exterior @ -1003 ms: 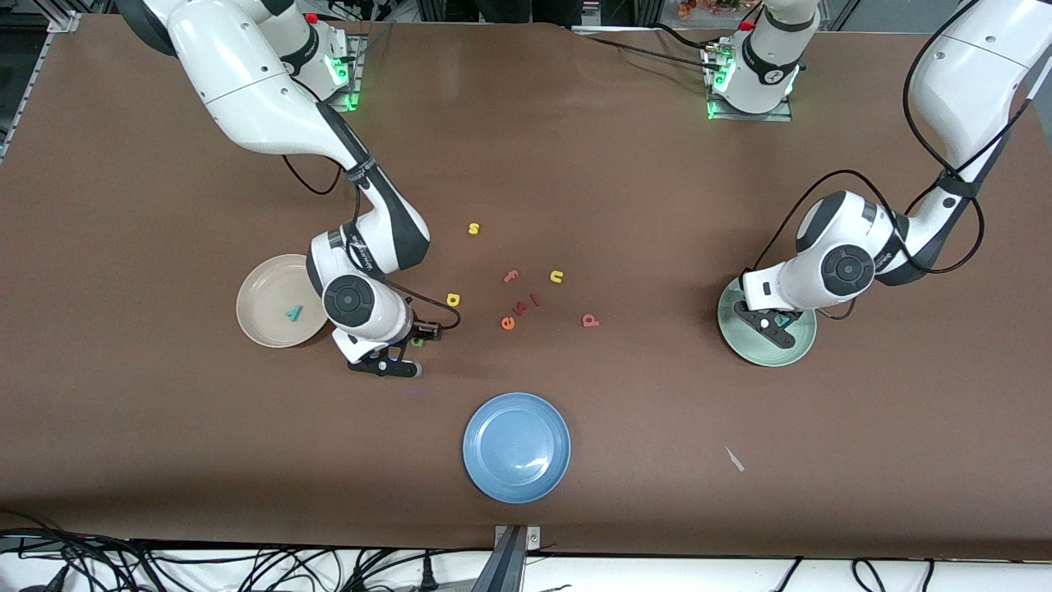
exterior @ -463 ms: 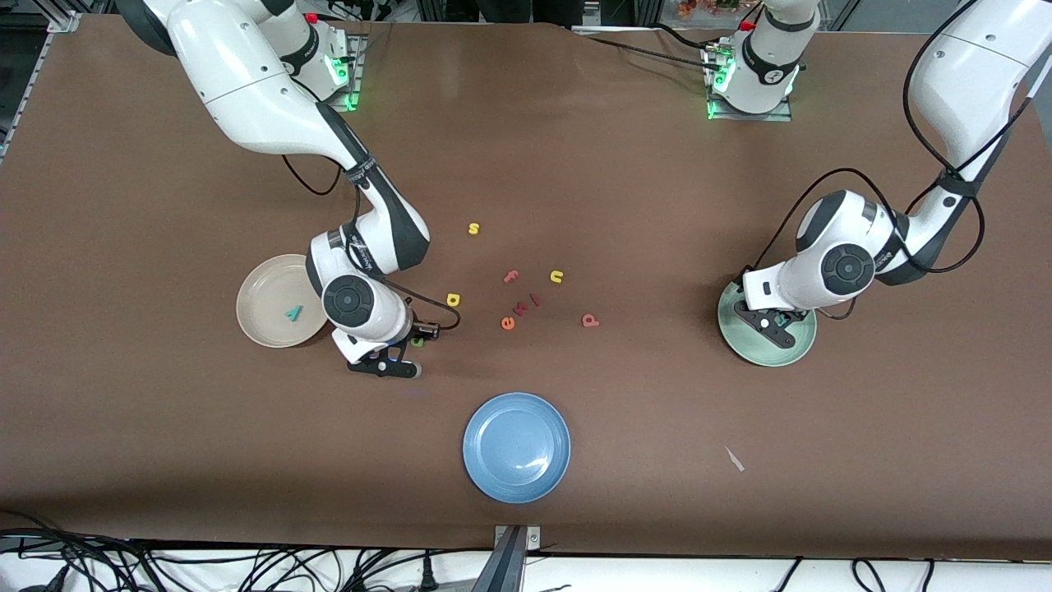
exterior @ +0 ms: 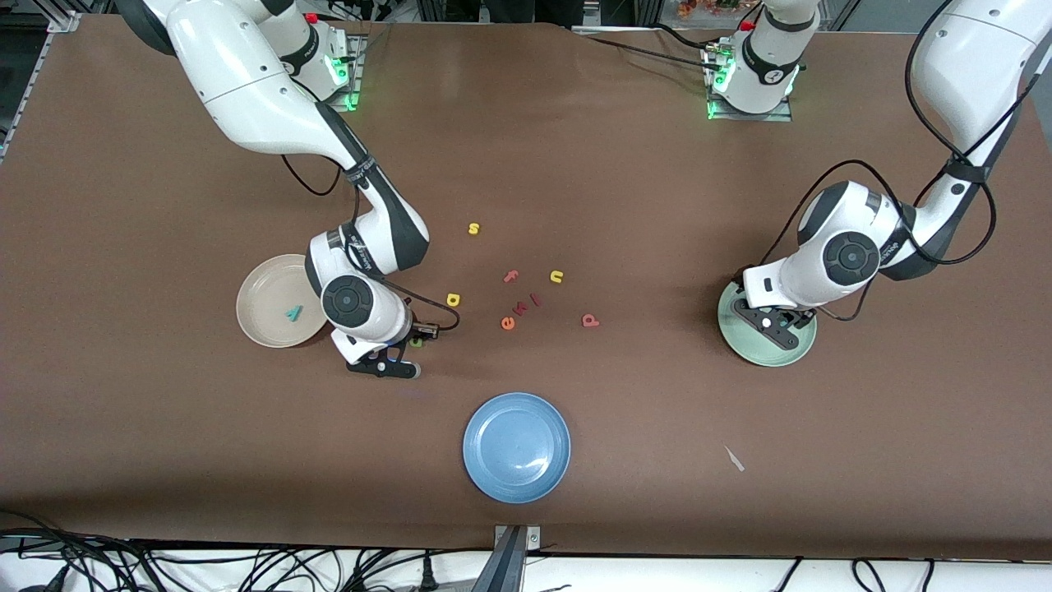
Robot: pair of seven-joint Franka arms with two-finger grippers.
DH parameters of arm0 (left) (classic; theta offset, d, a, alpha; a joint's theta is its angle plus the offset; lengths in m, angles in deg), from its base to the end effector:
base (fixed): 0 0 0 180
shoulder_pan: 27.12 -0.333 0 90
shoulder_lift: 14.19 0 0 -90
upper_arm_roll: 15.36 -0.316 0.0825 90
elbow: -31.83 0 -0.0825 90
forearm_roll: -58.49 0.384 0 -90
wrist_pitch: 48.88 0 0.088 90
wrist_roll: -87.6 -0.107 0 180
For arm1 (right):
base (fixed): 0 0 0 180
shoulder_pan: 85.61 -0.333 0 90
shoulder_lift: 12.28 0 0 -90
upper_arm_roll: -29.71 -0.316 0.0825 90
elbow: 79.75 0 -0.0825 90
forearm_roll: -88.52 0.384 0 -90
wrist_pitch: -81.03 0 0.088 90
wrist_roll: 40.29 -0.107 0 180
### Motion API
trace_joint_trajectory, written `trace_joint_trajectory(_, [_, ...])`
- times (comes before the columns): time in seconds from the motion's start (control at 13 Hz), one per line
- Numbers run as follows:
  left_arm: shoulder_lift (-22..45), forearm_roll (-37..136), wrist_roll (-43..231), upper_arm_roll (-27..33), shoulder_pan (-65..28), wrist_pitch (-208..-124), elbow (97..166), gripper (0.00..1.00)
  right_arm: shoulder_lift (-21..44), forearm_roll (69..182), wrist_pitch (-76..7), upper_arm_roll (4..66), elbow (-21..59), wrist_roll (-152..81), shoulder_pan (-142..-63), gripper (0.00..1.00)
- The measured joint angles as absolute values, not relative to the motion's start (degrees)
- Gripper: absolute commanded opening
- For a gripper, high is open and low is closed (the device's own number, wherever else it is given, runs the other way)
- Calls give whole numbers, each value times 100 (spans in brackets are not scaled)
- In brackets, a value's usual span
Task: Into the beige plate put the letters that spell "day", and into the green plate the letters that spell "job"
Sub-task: 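Release the o onto the green plate while the right gripper grips the p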
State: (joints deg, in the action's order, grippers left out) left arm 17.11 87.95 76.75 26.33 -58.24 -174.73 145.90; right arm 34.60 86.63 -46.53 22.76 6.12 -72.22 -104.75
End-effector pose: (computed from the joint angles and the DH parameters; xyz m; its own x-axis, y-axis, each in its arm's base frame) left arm 0.5826 -0.0812 0.2333 0.7715 -0.6180 -0.1511 -0.6222 -0.7825 0.0239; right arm 0.6381 0.2968 0.1773 0.9879 -0.1136 -0.1060 -0.1153 -0.9933 -0.0095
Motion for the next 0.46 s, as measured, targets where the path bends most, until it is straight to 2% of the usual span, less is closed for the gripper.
trace_joint_trajectory(0.23, [1685, 8795, 7371, 2678, -5619, -17017, 14123, 100, 3459, 8663, -4650, 2279, 607, -7222, -10474, 31])
trace_joint_trajectory(0.46, [1694, 8795, 7146, 2678, -5461, -16928, 13898, 100, 3459, 8663, -4648, 2279, 603, -7222, -10474, 26])
